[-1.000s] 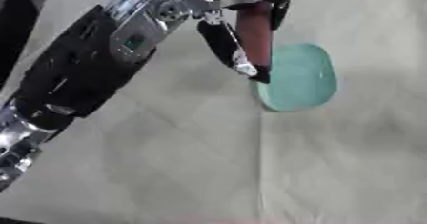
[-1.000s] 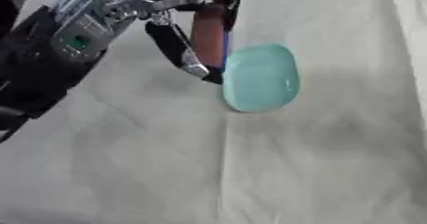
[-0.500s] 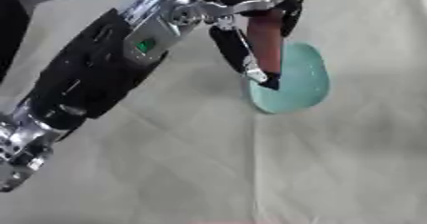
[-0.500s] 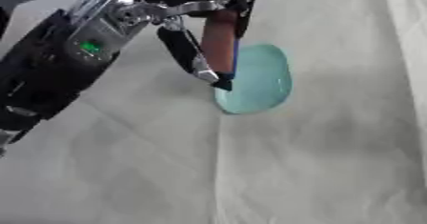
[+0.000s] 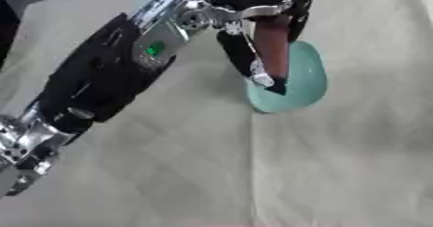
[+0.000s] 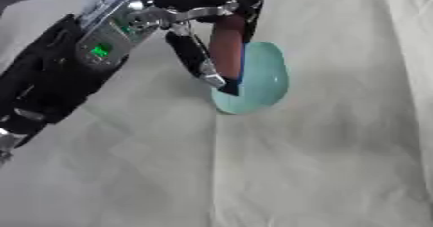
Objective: Pick up objects on the table and place them in the box.
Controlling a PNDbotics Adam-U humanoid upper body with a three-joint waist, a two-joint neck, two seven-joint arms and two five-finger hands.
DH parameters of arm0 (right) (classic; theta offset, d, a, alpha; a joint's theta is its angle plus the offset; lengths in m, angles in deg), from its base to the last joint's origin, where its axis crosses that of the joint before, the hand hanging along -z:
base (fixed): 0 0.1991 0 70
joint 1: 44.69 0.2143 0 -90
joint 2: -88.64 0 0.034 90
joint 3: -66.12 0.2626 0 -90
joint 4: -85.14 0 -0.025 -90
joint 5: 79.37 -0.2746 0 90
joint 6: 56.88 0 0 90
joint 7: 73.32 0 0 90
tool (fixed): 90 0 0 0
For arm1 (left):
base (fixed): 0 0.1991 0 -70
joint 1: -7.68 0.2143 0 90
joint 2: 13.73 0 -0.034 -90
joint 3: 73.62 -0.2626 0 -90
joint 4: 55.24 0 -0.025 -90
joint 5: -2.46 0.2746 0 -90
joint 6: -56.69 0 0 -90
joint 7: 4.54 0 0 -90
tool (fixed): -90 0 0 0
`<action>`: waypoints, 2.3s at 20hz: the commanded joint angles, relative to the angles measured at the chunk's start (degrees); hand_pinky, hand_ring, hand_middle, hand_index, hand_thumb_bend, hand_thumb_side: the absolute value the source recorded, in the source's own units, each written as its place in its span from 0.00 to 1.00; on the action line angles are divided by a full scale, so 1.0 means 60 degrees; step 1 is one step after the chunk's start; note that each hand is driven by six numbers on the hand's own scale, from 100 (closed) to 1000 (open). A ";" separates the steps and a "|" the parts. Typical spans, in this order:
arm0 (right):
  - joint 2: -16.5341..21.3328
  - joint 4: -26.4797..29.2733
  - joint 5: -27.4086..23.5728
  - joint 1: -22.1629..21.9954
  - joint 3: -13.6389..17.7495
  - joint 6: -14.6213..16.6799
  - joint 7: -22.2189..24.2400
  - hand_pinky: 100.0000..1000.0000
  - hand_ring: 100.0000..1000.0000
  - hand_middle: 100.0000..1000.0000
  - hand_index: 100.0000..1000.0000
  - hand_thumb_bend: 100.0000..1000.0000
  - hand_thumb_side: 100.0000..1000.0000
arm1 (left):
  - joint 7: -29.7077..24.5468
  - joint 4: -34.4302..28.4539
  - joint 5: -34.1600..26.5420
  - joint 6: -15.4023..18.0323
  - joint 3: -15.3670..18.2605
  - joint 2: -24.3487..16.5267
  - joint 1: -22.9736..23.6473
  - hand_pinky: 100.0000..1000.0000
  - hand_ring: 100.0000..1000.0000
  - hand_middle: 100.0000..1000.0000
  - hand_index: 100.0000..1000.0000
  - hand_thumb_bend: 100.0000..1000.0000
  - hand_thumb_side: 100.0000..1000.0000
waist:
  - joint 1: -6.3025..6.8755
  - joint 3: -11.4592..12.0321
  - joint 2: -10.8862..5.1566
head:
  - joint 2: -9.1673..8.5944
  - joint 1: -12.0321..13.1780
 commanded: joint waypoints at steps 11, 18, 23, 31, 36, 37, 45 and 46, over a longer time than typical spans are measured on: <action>-0.0036 0.0127 -0.0019 0.0264 -0.0082 0.0102 -0.0023 0.12 0.31 0.58 0.79 0.00 0.70 | -0.0474 0.0503 0.0263 0.0487 -0.0128 0.0011 0.0088 0.51 0.73 0.75 0.89 0.15 0.53 | -0.0088 -0.0056 -0.0112 | -0.0253 0.0009; -0.0045 0.0127 -0.0006 0.0284 -0.0082 0.0113 -0.0076 0.13 0.31 0.58 0.77 0.00 0.70 | -0.1541 0.0704 0.0183 0.0715 -0.0080 0.0092 0.0137 0.83 0.91 0.93 1.00 0.17 0.85 | -0.0088 -0.0035 -0.0127 | -0.0195 -0.0037; -0.0037 0.0127 0.0011 0.0279 -0.0084 0.0112 -0.0109 0.13 0.31 0.58 0.77 0.00 0.70 | -0.1769 0.0670 0.0132 0.0739 -0.0052 0.0064 0.0156 0.92 0.96 0.97 1.00 0.21 0.89 | -0.0088 -0.0020 -0.0134 | -0.0168 -0.0042; -0.0010 0.0127 0.0022 0.0223 -0.0074 0.0087 -0.0122 0.12 0.31 0.57 0.77 0.00 0.70 | -0.1874 0.0431 0.0145 0.0783 0.0000 -0.0100 0.0190 0.91 0.95 0.97 1.00 0.18 0.91 | -0.0088 0.0064 -0.0148 | -0.0102 -0.0042; 0.0101 0.0127 0.0054 0.0028 0.0021 -0.0003 -0.0137 0.12 0.30 0.57 0.77 0.00 0.70 | -0.0083 -0.1328 -0.0785 0.0846 0.0337 -0.0781 0.0698 0.78 0.87 0.89 1.00 0.00 0.79 | -0.0135 0.0330 -0.0217 | -0.0159 -0.0097; 0.0118 0.0127 0.0063 -0.0004 0.0044 -0.0016 -0.0152 0.12 0.30 0.57 0.77 0.00 0.69 | 0.0500 -0.1741 -0.1194 0.0978 0.0393 -0.0923 0.0910 0.75 0.84 0.87 0.97 0.00 0.88 | -0.0157 0.0379 -0.0226 | -0.0219 -0.0101; 0.0309 0.0127 0.0112 -0.0508 0.0295 -0.0255 -0.0237 0.10 0.29 0.56 0.77 0.00 0.69 | 0.4814 -0.2207 -0.3984 0.4605 0.0777 -0.1363 0.2753 0.65 0.77 0.78 0.89 0.00 0.80 | -0.0537 0.1052 -0.0318 | -0.0841 0.0038; 0.0332 0.0127 0.0119 -0.0598 0.0342 -0.0294 -0.0246 0.10 0.28 0.56 0.77 0.00 0.69 | 0.5082 -0.2208 -0.4203 0.5100 0.0847 -0.1313 0.2978 0.62 0.76 0.77 0.88 0.00 0.79 | -0.0604 0.1182 -0.0336 | -0.0883 0.0077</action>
